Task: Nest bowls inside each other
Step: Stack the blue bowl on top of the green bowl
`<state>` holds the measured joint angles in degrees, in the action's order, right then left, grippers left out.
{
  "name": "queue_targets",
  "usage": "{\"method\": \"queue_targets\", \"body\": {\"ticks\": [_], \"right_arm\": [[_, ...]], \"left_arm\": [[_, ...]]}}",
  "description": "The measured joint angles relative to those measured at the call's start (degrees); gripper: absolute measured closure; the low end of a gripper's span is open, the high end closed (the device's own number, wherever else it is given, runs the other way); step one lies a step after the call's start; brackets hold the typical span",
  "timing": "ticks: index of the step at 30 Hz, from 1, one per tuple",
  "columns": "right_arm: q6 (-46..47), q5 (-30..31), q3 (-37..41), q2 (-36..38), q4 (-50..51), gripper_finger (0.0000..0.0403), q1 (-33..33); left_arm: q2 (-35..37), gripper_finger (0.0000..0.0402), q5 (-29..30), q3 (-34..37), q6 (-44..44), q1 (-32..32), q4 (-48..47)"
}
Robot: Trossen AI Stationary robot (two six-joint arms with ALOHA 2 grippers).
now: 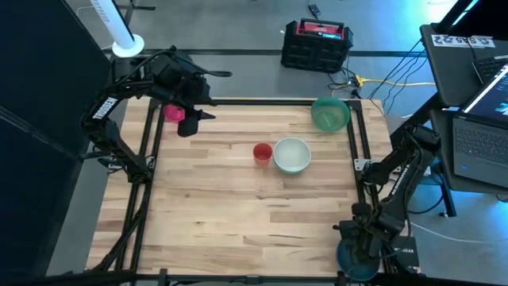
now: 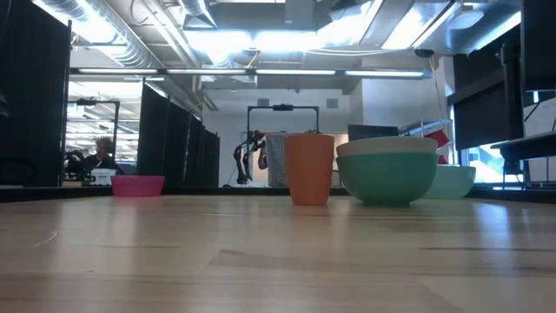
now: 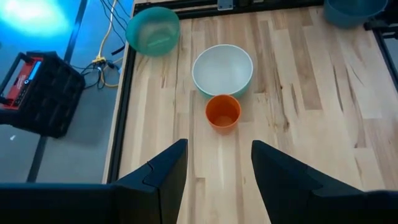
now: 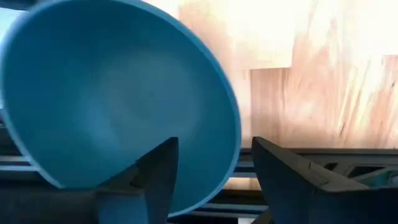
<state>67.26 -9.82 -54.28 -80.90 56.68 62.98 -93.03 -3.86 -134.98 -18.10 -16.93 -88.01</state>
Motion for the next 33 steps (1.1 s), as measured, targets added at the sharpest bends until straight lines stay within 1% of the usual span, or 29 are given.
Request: {"method": "queue_targets", "body": {"ticks": [8, 27, 29, 33], "right_arm": [[1.1, 0.6, 5.0, 0.0, -7.7, 0.0212, 0.0], [7.3, 0.2, 10.7, 2.4, -16.6, 0.04, -4.9], [5.3, 3.1, 9.4, 3.8, -16.1, 0.0402, -8.4], [-4.9, 7.2, 5.7, 5.1, -15.0, 0.0402, -18.9]], "left_arm": [[0.0, 0.0239, 0.0, 0.0, 1.3, 0.0, -0.2], [0.0, 0.0239, 0.0, 0.0, 3.0, 0.0, -0.2], [-0.1, 0.0239, 0.0, 0.0, 3.1, 0.0, -0.2], [-0.1, 0.0239, 0.0, 0.0, 3.3, -0.1, -0.6]]}}
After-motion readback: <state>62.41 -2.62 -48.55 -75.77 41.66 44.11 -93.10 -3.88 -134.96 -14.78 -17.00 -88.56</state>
